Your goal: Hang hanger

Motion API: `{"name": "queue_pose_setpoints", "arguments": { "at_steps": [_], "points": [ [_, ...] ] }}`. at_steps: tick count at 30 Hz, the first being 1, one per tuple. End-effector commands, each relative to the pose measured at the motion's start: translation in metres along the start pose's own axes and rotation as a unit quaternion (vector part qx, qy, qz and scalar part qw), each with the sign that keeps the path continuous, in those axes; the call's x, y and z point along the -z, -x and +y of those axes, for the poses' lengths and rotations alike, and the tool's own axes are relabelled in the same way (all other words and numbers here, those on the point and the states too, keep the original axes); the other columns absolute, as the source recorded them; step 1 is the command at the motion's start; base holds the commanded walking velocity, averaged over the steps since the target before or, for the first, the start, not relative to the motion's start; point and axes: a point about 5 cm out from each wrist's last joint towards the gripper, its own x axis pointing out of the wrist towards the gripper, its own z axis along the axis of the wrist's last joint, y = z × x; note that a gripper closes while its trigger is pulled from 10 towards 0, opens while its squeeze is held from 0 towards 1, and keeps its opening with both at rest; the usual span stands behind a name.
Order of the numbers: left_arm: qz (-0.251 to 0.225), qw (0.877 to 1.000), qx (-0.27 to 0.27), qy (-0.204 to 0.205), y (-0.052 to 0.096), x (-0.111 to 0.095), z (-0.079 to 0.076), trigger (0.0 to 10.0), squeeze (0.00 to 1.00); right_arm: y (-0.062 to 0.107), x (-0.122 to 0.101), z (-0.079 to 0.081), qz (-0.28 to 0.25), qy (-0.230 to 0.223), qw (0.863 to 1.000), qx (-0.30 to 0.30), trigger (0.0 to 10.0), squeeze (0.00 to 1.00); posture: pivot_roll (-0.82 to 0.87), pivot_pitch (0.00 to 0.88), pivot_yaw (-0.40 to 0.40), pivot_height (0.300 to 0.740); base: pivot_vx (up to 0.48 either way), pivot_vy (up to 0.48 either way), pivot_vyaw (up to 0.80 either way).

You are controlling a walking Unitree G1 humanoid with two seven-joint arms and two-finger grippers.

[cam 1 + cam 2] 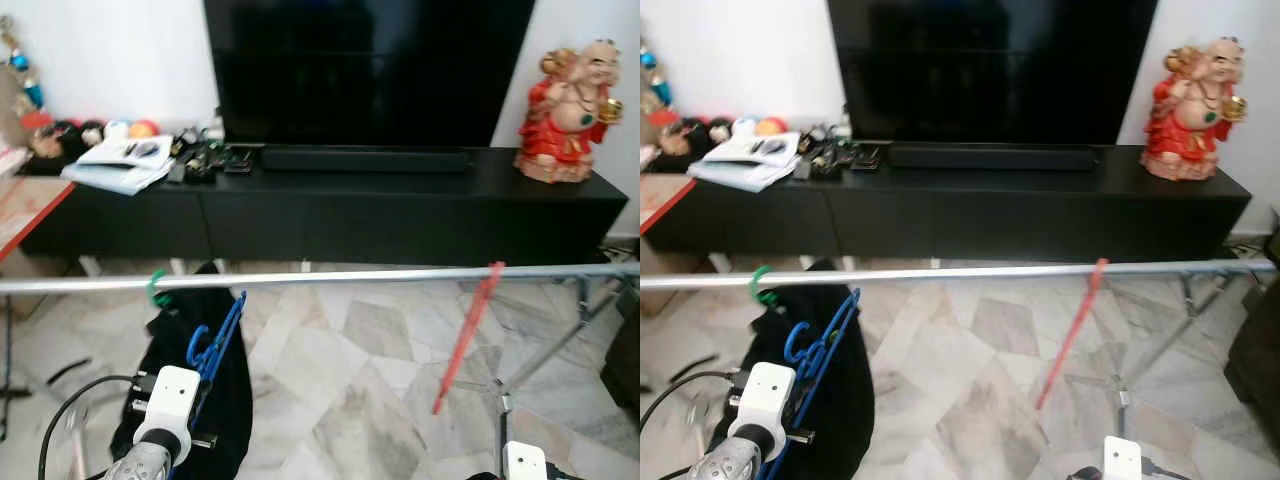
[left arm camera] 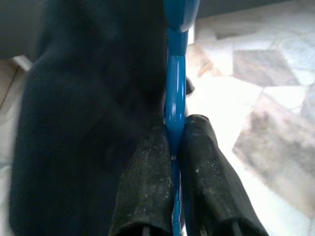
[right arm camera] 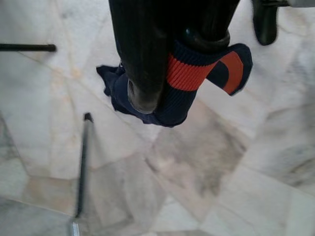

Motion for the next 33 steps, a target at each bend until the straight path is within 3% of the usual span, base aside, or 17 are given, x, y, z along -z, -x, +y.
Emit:
{"name": "queue_pose_setpoints", "arguments": {
  "at_steps": [1, 33],
  "points": [
    [-0.007, 1.0, 0.003, -0.006, -0.001, -0.005, -0.0019, 10.0, 0.0, 0.0, -0.004, -0.0035, -0.008, -0.001, 1.0, 0.003, 10.0, 0.0, 0.23, 0.0, -0.024, 0.74, 0.0, 0.0, 0.0],
    [-0.014, 1.0, 0.01, -0.003, 0.0012, -0.0055, -0.0046, 10.0, 0.0, 0.0, -0.0044, -0.0042, -0.011, -0.013, 1.0, 0.012, 10.0, 0.0, 0.24, 0.0, -0.035, 0.74, 0.0, 0.0, 0.0]
  ]
}}
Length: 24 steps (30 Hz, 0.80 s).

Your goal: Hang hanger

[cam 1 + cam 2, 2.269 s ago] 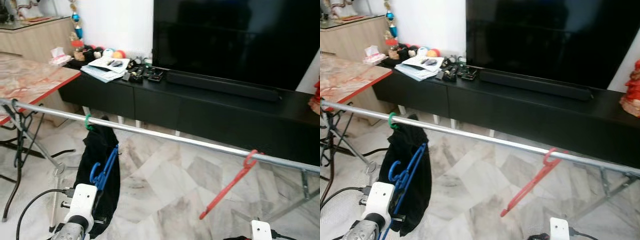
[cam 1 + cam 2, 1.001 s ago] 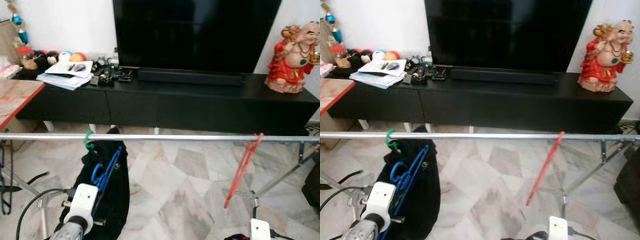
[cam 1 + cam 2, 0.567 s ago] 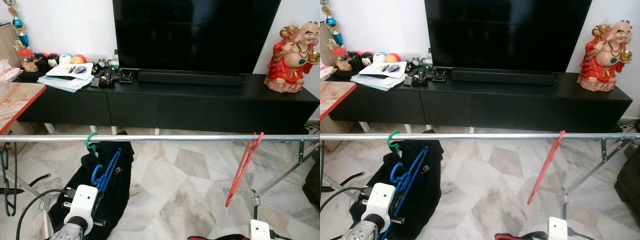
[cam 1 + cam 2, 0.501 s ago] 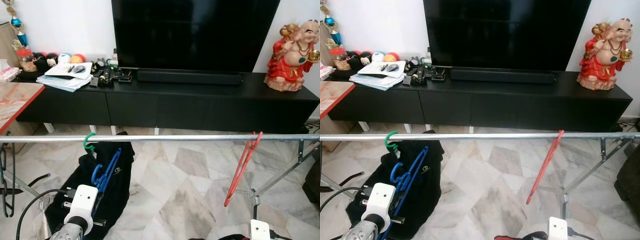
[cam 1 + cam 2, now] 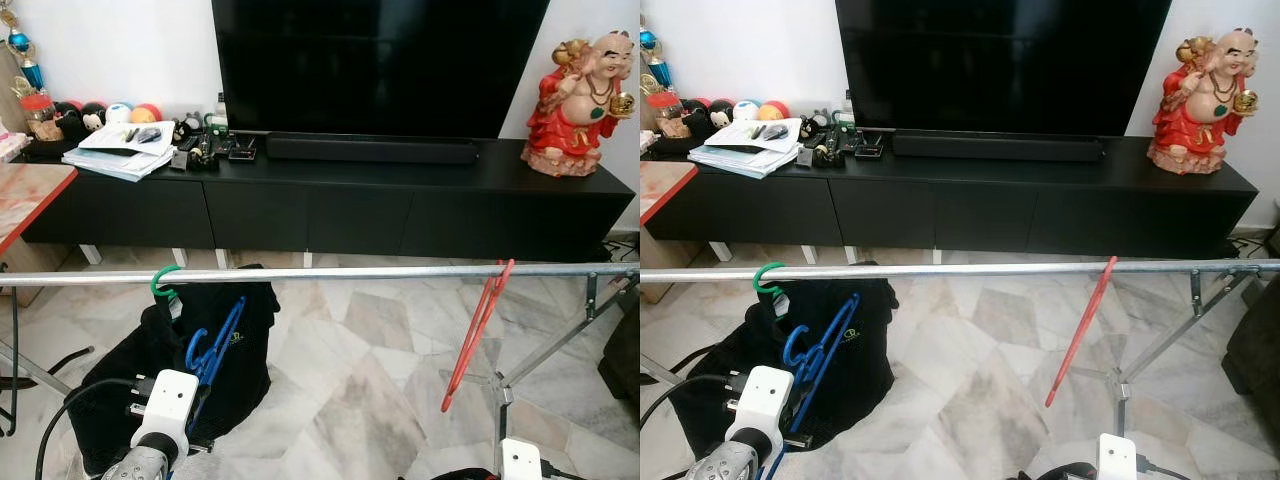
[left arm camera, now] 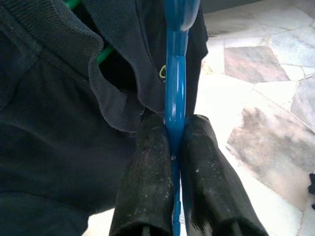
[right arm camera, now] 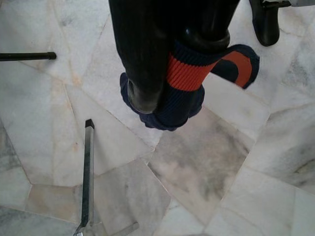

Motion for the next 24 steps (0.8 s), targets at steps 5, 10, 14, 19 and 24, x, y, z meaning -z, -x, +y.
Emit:
{"name": "queue_pose_setpoints", "arguments": {
  "at_steps": [5, 10, 14, 19, 24],
  "points": [
    [-0.013, 1.0, 0.002, -0.004, 0.0001, -0.0054, -0.0013, 10.0, 0.0, -0.0004, -0.005, -0.0027, -0.009, -0.018, 1.0, 0.008, 10.0, 0.0, 0.24, 0.0, -0.035, 0.74, 0.0, 0.0, -0.16],
    [-0.014, 1.0, 0.006, -0.005, -0.0001, -0.0056, -0.0024, 10.0, 0.0, -0.0003, -0.0045, -0.0026, -0.01, -0.019, 1.0, 0.009, 10.0, 0.0, 0.23, 0.0, -0.031, 0.74, -0.21, 0.0, -0.64],
    [-0.014, 1.0, 0.008, -0.005, -0.0004, -0.006, -0.0031, 10.0, 0.0, -0.0002, -0.0047, -0.0028, -0.01, -0.013, 1.0, 0.008, 10.0, 0.0, 0.24, 0.0, -0.033, 0.74, -0.271, 0.0, 0.0],
    [-0.015, 1.0, 0.008, -0.005, -0.0004, -0.0069, -0.0035, 10.0, 0.0, -0.0003, -0.0054, -0.0034, -0.011, -0.012, 1.0, 0.009, 10.0, 0.0, 0.24, 0.0, -0.036, 0.74, -0.277, 0.0, 0.0],
    [-0.014, 1.0, 0.005, -0.004, 0.0006, -0.0063, -0.0022, 10.0, 0.0, -0.0003, -0.0058, -0.0038, -0.01, -0.015, 1.0, 0.009, 10.0, 0.0, 0.25, 0.0, -0.038, 0.74, -0.277, 0.0, 0.0]
  ]
}}
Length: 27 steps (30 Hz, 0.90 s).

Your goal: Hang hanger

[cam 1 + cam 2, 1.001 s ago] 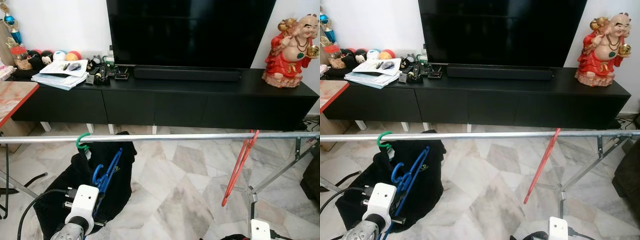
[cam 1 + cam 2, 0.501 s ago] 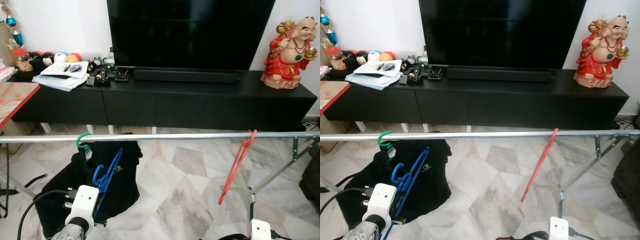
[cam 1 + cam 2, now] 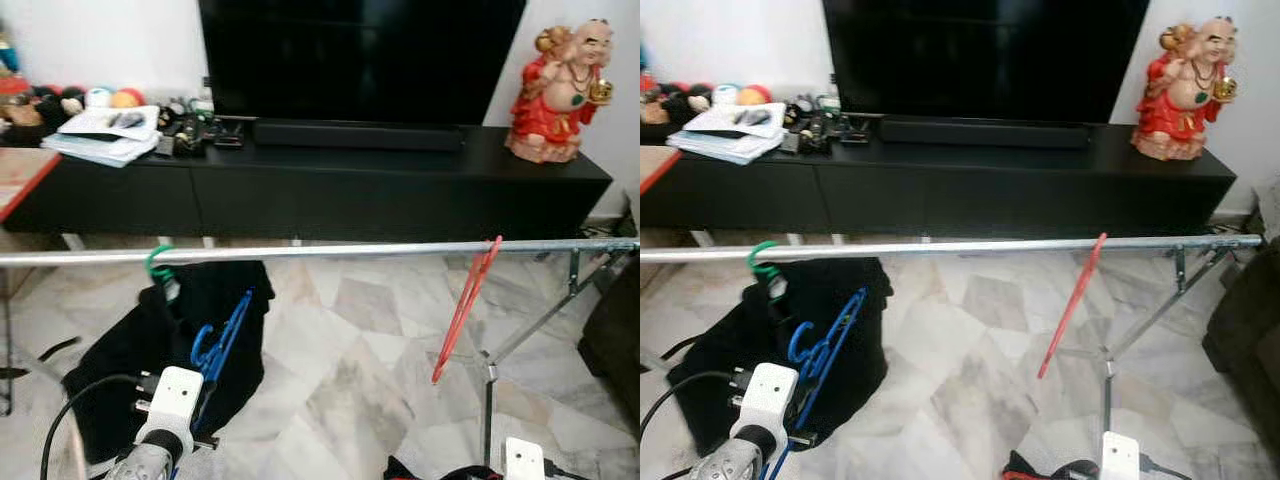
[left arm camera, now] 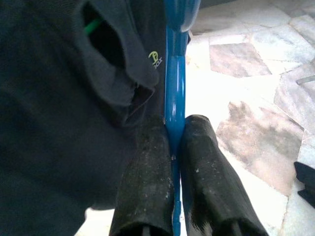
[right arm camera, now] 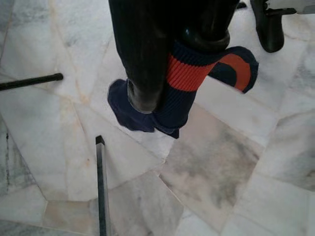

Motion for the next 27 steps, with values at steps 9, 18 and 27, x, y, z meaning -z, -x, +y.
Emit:
{"name": "queue_pose_setpoints", "arguments": {
  "at_steps": [9, 18, 27],
  "points": [
    [-0.006, 1.0, -0.004, -0.001, 0.0007, -0.0034, -0.0001, 10.0, 0.0, 0.0001, -0.0032, -0.0049, -0.003, -0.001, 1.0, 0.008, 10.0, 0.0, 0.25, 0.0, -0.047, 0.74, -0.279, 0.0, 0.0],
    [-0.004, 1.0, -0.004, -0.001, 0.0017, -0.0024, 0.0001, 10.0, 0.0, -0.0001, -0.0044, -0.0053, -0.003, 0.0, 1.0, 0.008, 10.0, 0.0, 0.25, 0.0, -0.05, 0.74, -0.28, 0.0, 0.0],
    [-0.007, 1.0, -0.002, -0.001, 0.0019, -0.004, 0.0, 10.0, 0.0, -0.0004, -0.0062, -0.0042, -0.006, 0.004, 1.0, 0.003, 10.0, 0.0, 0.26, 0.0, -0.056, 0.74, -0.279, 0.0, 0.0]
  ]
}}
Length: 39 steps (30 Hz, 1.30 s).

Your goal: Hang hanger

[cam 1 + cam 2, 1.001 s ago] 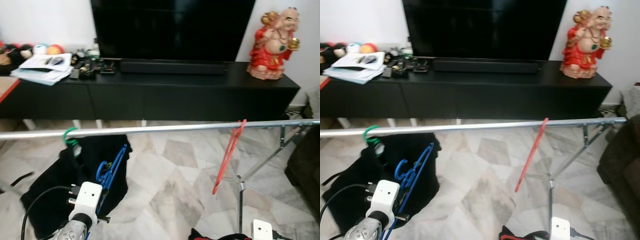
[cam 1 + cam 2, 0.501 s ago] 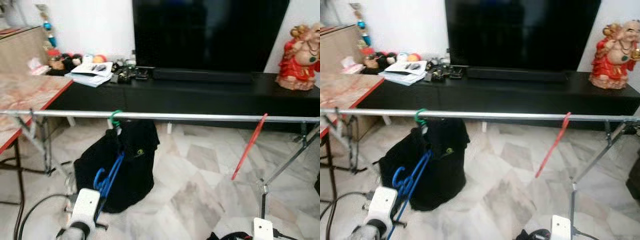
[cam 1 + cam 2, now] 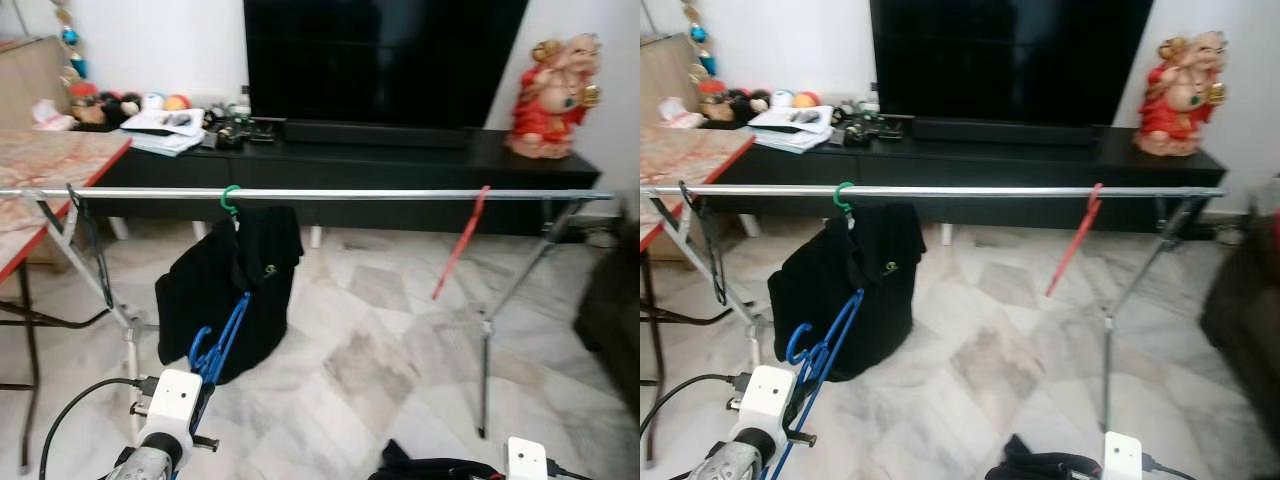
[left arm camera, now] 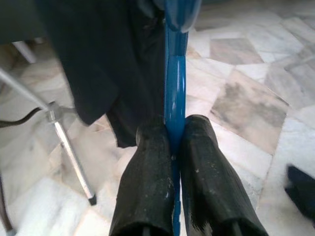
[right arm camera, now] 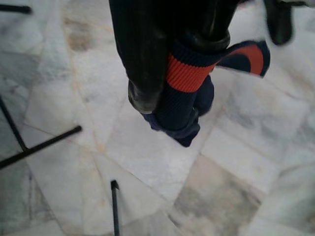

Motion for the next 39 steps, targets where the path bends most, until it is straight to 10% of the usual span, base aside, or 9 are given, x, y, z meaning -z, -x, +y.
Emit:
{"name": "queue_pose_setpoints", "arguments": {
  "at_steps": [1, 28, 31, 39],
  "points": [
    [0.001, 1.0, 0.005, 0.0, 0.002, 0.0, -0.003, 10.0, 0.0, -0.001, -0.012, 0.0, -0.017, 0.001, 1.0, -0.001, 10.0, 0.0, 0.26, 0.0, -0.055, 0.74, -0.281, 0.0, 0.0],
    [0.0, 0.998, 0.056, -0.025, -0.003, -0.01, -0.011, 10.0, 0.0, 0.0, -0.023, 0.005, -0.084, -0.035, 0.996, -0.019, 10.0, 0.0, 0.25, 0.0, -0.044, 0.74, -0.165, 0.0, 0.0],
    [0.001, 0.996, 0.079, -0.03, -0.004, -0.015, -0.014, 10.0, 0.0, -0.001, -0.065, 0.035, -0.156, -0.028, 0.986, -0.047, 10.0, 0.0, 0.25, 0.0, -0.046, 0.74, 0.0, 0.0, 0.0],
    [0.037, 0.969, 0.229, -0.078, 0.006, -0.02, -0.035, 10.0, 0.0, 0.009, -0.144, 0.054, -0.258, 0.027, 0.963, -0.07, 10.0, 0.0, 0.25, 0.0, -0.046, 0.74, 0.0, 0.0, 0.0]
  ]
}}
